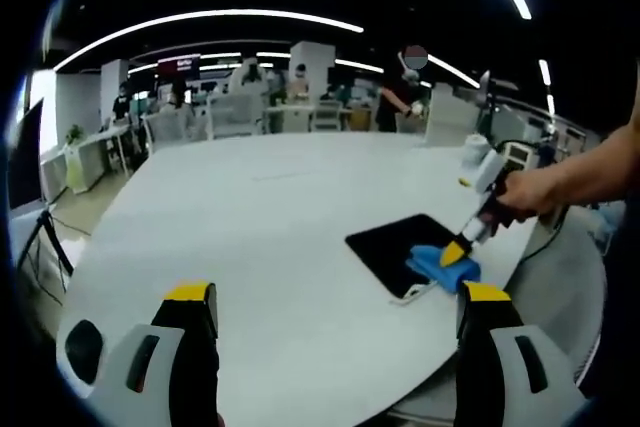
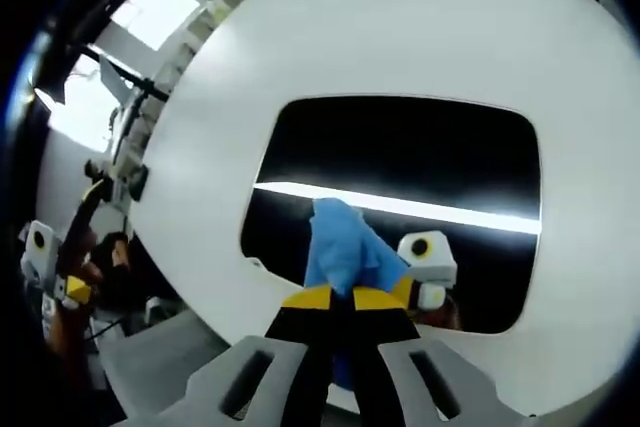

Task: Wipe the mirror surface with the cleaning cloth until all visible marks leave the cleaned area.

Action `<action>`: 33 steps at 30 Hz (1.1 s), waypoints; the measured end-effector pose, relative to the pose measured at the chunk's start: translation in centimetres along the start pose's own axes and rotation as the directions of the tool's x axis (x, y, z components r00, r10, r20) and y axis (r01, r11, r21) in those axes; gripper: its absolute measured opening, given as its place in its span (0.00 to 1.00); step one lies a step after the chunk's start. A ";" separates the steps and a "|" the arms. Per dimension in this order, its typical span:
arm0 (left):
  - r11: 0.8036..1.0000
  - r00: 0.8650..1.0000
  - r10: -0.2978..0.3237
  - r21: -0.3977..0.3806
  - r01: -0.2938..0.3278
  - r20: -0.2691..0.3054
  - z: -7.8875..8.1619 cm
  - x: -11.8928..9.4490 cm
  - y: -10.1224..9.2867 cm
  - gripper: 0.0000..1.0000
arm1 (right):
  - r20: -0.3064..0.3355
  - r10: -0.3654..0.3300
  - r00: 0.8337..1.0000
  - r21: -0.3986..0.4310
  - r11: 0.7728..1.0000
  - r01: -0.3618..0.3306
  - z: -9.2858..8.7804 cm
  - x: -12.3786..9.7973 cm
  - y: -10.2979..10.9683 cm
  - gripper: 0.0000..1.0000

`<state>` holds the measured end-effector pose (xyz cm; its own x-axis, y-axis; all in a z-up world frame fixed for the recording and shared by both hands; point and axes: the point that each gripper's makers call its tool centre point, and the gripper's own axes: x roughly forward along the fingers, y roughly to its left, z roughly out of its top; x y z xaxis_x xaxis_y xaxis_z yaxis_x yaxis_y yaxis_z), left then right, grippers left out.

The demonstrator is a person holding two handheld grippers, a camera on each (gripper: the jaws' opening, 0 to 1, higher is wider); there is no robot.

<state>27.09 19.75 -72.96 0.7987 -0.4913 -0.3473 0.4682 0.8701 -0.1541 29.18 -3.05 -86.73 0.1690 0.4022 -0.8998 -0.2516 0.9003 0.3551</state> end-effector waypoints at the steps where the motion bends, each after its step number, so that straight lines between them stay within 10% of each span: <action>1: 1.000 1.000 0.009 0.014 -0.009 -0.008 -0.1 -0.1 0.2 1.00 | -0.001 -0.001 1.000 -0.001 1.000 0.001 0.0 0.0 0.0 0.00; 33: 0.999 0.999 0.031 0.028 -0.030 -0.040 -0.3 0.5 1.1 1.00 | -0.008 -0.027 1.000 -0.016 1.000 0.027 5.1 0.9 -1.2 0.00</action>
<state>27.84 20.46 -73.60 0.7970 -0.4619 -0.3891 0.4544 0.8830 -0.1176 34.47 -2.93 -86.63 0.1677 0.3762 -0.9112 -0.2620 0.9081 0.3267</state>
